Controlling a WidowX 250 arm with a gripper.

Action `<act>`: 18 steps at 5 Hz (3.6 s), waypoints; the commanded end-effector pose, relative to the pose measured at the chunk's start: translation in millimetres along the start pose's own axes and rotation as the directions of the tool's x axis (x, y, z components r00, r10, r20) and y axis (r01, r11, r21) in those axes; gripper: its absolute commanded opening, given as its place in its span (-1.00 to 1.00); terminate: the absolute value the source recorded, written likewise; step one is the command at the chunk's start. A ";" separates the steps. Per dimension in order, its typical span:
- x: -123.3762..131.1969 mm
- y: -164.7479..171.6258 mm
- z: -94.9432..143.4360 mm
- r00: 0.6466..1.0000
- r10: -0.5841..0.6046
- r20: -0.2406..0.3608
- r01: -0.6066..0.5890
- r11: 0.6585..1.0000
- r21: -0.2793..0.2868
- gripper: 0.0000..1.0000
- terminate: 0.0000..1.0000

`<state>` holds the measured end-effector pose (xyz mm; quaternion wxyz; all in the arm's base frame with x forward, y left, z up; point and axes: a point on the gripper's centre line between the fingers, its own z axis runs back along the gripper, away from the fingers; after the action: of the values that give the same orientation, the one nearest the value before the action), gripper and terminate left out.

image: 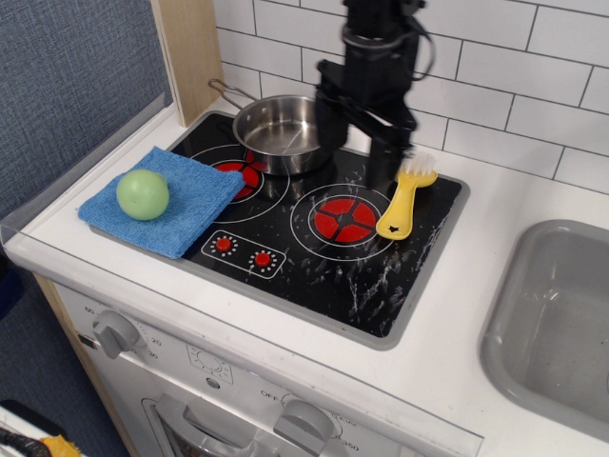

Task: Move the yellow brush to lower right of cooktop

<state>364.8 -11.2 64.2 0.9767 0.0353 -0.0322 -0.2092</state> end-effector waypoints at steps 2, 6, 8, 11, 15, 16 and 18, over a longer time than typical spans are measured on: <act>29.7 9.0 -19.2 0.952 0.306 -0.007 -0.306 0.952 -0.004 1.00 -1.00; 25.1 -4.8 -44.6 0.931 0.361 -0.055 -0.364 0.930 -0.056 -1.00 -1.00; 32.8 -16.9 -16.2 0.975 0.221 -0.022 -0.220 0.974 0.050 -1.00 -1.00; -13.5 -55.2 27.8 0.990 0.107 0.090 -0.111 0.993 0.036 -1.00 -1.00; -57.0 -93.8 -15.3 0.973 0.230 0.032 -0.230 0.973 -0.013 -1.00 -1.00; -56.9 -90.7 -11.1 0.976 0.215 0.039 -0.215 0.977 0.000 1.00 -1.00; -65.4 -82.0 8.2 0.961 0.259 0.096 -0.262 0.965 0.019 1.00 -1.00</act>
<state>266.8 -61.4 48.4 0.9937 0.0412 -0.0602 -0.0850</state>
